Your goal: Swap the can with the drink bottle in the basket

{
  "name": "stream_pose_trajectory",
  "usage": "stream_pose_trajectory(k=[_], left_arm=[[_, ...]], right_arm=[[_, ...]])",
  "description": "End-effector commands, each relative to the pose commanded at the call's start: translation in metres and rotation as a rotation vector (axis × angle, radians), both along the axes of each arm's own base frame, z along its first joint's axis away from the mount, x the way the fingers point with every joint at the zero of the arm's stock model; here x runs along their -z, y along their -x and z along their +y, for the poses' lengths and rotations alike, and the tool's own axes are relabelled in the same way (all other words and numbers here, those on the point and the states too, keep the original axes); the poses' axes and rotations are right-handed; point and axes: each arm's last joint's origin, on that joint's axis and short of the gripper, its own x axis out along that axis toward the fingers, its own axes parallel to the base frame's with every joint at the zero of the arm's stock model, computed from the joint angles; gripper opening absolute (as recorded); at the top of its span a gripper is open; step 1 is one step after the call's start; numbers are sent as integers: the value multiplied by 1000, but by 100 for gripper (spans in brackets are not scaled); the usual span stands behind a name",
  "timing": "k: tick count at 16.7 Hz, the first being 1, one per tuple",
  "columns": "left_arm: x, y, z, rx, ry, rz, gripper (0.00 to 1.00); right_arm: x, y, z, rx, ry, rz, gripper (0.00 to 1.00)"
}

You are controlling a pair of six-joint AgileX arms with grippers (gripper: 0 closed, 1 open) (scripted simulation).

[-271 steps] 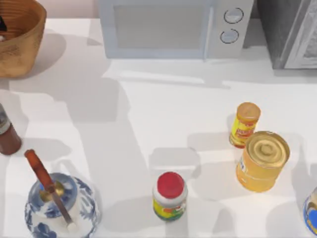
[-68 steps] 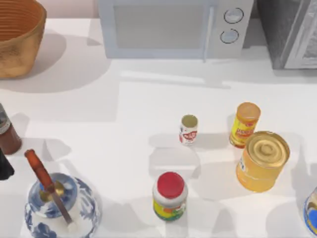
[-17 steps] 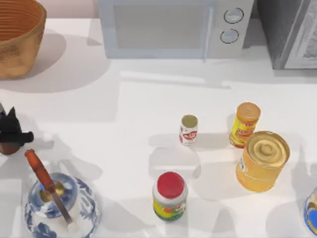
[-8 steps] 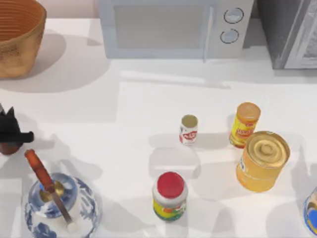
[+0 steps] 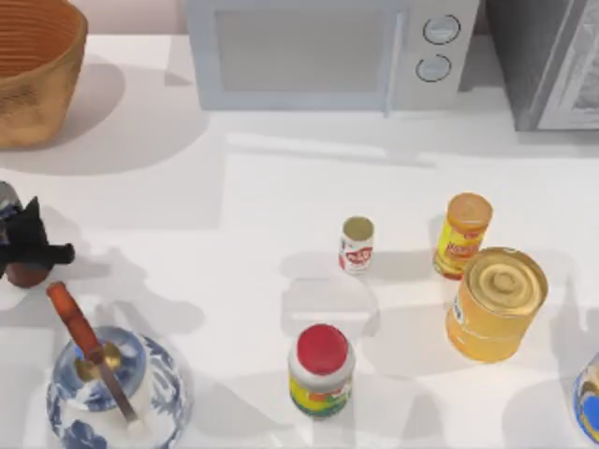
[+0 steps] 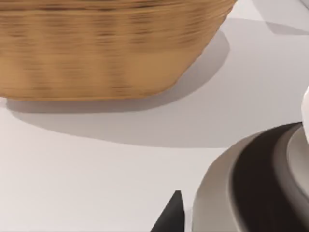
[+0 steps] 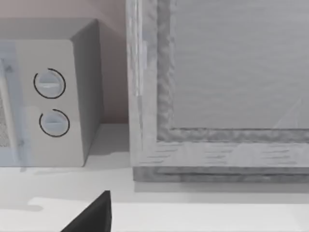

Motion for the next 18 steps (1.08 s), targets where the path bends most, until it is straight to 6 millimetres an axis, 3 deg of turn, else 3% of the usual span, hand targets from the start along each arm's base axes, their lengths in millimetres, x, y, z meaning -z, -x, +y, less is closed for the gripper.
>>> stream_pose_trajectory(k=[3,5,8,10,12,14,18], left_arm=[[-10,-27,-24,130,33,13,0],[-27,-53,-43,210,60,15,0],[-77,-99,-61,260,94,9,0],[-121,-129,-59,247,103,7,0],[-163,-152,-42,203,97,3,0],[-196,-166,-12,132,74,1,0],[-241,-169,51,-8,6,-9,0]], right_arm=[[0,0,0,0,0,0,100],[0,0,0,0,0,0,100],[0,0,0,0,0,0,100],[0,0,0,0,0,0,100],[0,0,0,0,0,0,100],[0,0,0,0,0,0,100],[0,0,0,0,0,0,100]])
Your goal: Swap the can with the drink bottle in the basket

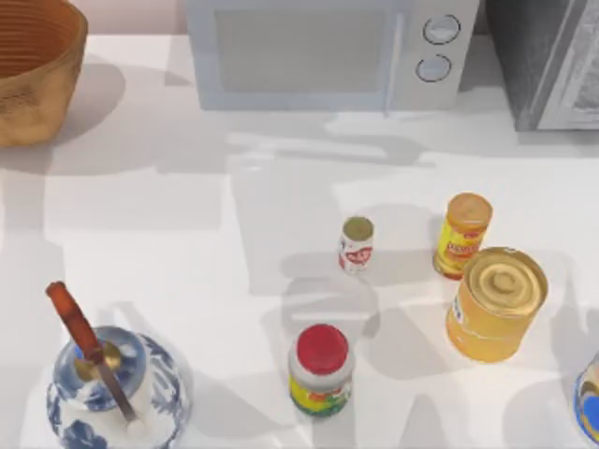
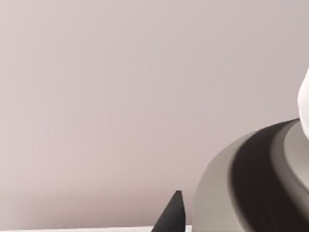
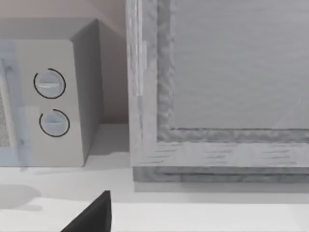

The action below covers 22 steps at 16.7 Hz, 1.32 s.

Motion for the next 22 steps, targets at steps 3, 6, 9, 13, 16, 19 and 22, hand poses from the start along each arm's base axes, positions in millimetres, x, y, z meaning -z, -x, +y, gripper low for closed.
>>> stream_pose_trajectory(k=[3,6,9,13,16,19,22], left_arm=[[-11,3,17,-36,-24,-1,0],[-11,3,17,-36,-24,-1,0],[-9,-1,15,-33,-28,-10,0],[14,-22,16,-34,-25,1,0],[31,-36,17,-36,-24,0,0],[37,-41,16,-36,-24,-1,0],[37,-41,16,-36,-24,-1,8]], right_arm=[[0,0,0,0,0,0,100],[0,0,0,0,0,0,100],[0,0,0,0,0,0,100],[0,0,0,0,0,0,100],[0,0,0,0,0,0,100],[0,0,0,0,0,0,100],[0,0,0,0,0,0,100]])
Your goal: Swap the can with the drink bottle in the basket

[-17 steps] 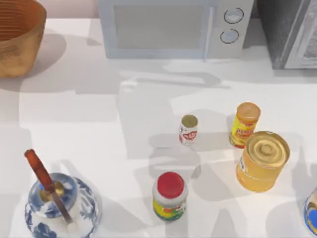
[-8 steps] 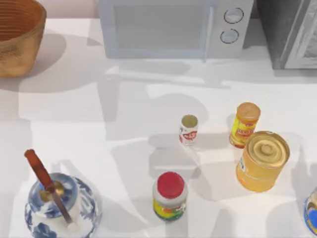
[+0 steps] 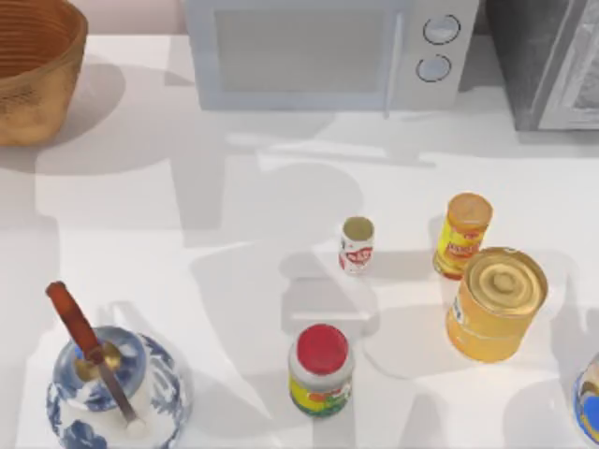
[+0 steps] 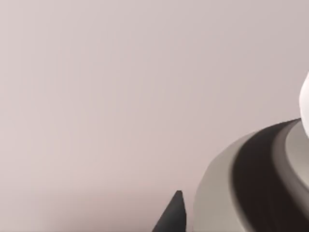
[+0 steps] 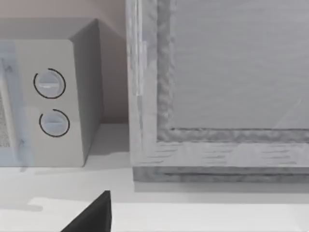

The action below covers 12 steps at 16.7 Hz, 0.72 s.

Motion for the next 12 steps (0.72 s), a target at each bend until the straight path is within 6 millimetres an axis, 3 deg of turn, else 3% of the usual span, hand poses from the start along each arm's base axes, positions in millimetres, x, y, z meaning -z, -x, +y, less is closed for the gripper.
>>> stream_pose_trajectory(k=[12], left_arm=[[0,0,0,0,0,0,98]], right_arm=[[0,0,0,0,0,0,100]])
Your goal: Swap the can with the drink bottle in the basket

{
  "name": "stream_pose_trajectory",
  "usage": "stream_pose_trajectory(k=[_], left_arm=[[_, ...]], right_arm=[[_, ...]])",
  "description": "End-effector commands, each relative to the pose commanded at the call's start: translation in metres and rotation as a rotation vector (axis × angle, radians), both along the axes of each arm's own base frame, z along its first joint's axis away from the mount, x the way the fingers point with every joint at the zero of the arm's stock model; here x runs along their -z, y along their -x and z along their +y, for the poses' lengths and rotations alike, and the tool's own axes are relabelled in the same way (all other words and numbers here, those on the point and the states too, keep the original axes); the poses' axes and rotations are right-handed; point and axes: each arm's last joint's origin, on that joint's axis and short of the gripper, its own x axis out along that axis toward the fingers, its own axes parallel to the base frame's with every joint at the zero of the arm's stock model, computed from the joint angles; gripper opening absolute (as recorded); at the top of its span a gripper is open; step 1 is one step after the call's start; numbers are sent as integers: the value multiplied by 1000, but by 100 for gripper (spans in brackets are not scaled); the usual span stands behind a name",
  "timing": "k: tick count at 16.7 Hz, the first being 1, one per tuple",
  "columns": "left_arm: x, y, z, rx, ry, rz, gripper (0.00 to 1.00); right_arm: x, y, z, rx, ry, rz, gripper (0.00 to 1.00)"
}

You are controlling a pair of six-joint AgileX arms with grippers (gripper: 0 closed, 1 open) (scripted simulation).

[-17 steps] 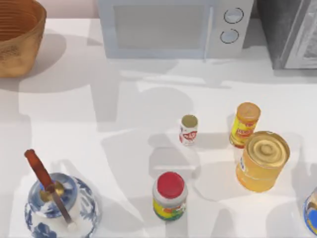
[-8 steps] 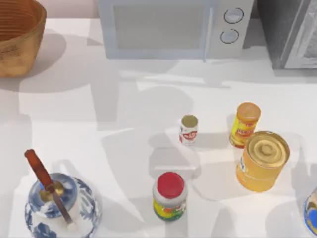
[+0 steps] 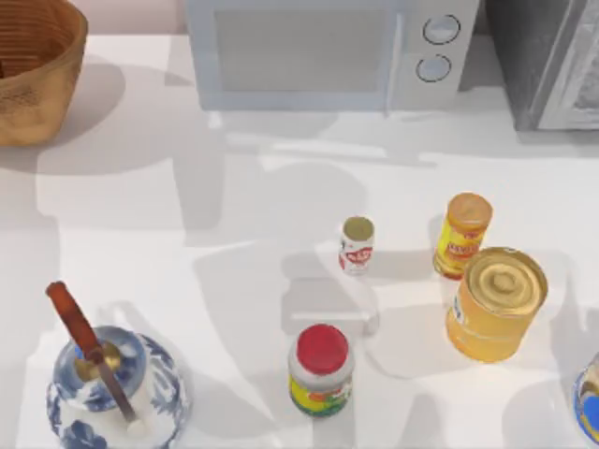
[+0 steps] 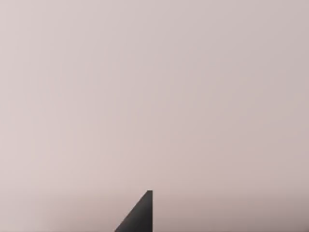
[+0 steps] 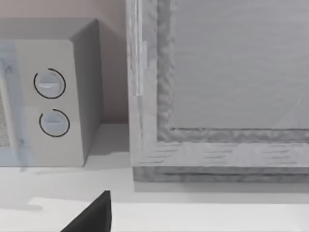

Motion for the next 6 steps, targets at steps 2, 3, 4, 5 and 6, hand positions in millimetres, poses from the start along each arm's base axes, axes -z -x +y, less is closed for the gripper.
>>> stream_pose_trajectory(k=[2,3,4,5,6], left_arm=[[0,0,0,0,0,0,100],[0,0,0,0,0,0,100],[0,0,0,0,0,0,100],[0,0,0,0,0,0,100],[0,0,0,0,0,0,100]], right_arm=[[0,0,0,0,0,0,100],[0,0,0,0,0,0,100],[0,0,0,0,0,0,100],[0,0,0,0,0,0,100],[0,0,0,0,0,0,100]])
